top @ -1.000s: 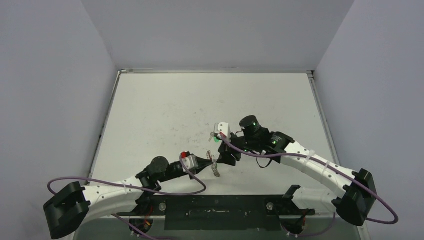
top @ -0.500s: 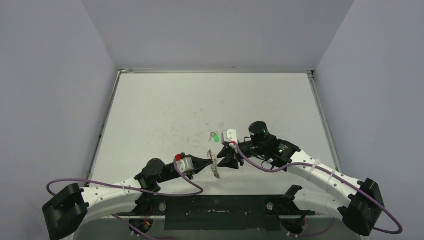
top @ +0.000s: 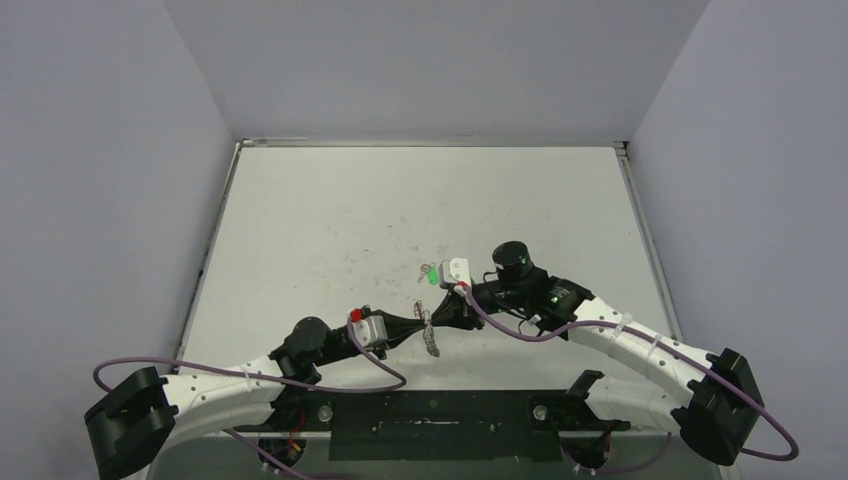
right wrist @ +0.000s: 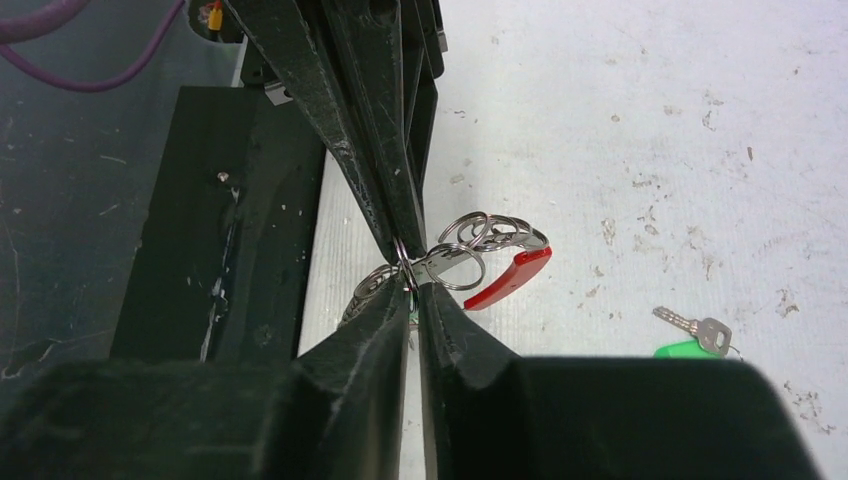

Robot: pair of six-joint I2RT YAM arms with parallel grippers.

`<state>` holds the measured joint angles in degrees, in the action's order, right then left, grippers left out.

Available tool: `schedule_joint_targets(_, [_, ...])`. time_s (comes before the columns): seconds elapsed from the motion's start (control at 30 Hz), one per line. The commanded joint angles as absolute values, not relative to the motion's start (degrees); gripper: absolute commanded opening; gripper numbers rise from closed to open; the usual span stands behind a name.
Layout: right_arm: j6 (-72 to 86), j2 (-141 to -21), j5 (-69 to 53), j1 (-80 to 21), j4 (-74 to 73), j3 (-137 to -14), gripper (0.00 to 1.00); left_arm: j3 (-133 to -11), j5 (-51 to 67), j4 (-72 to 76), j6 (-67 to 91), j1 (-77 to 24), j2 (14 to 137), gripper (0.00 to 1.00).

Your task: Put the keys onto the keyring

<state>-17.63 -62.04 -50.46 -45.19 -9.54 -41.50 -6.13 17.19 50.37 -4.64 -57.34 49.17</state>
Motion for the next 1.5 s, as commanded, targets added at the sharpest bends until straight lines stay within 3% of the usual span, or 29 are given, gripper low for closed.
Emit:
schedule_joint_targets(0.0, [-19.9, -62.6, -51.3, -45.3, -9.0, -41.8, 0.07, -6.2, 17.9, 54.4, -4.0, -57.7, 48.6, 0.0])
schedule_joint_targets(0.1, [-20.7, -62.9, -49.7, -45.3, -11.7, -42.6, 0.0, -6.2, 17.6, 54.2, -4.1, -57.7, 48.3, 0.0])
schedule_joint_targets(0.47, [-20.7, -63.6, -46.5, -46.7, -13.7, -43.0, 0.0, -6.4, 17.6, 53.9, -4.3, -57.7, 48.1, 0.0])
schedule_joint_targets(0.9, [-20.1, -60.0, -45.4, -48.2, -12.5, -44.2, 0.29, -6.6, 17.9, 53.8, -4.0, -57.7, 48.2, 0.0])
schedule_joint_targets(1.03, [-20.2, -60.0, -45.3, -49.3, -11.9, -44.6, 0.3, -6.6, 17.9, 53.8, -4.1, -57.7, 48.3, 0.0])
schedule_joint_targets(1.33, [-19.9, -63.1, -44.6, -51.5, -9.5, -45.2, 0.29, -6.7, 18.1, 53.8, -3.9, -57.7, 48.1, 0.0])
schedule_joint_targets(1.47, [-20.8, -63.6, -44.5, -51.5, -10.6, -45.5, 0.18, -6.4, 18.0, 53.6, -3.9, -57.7, 47.7, 0.0])
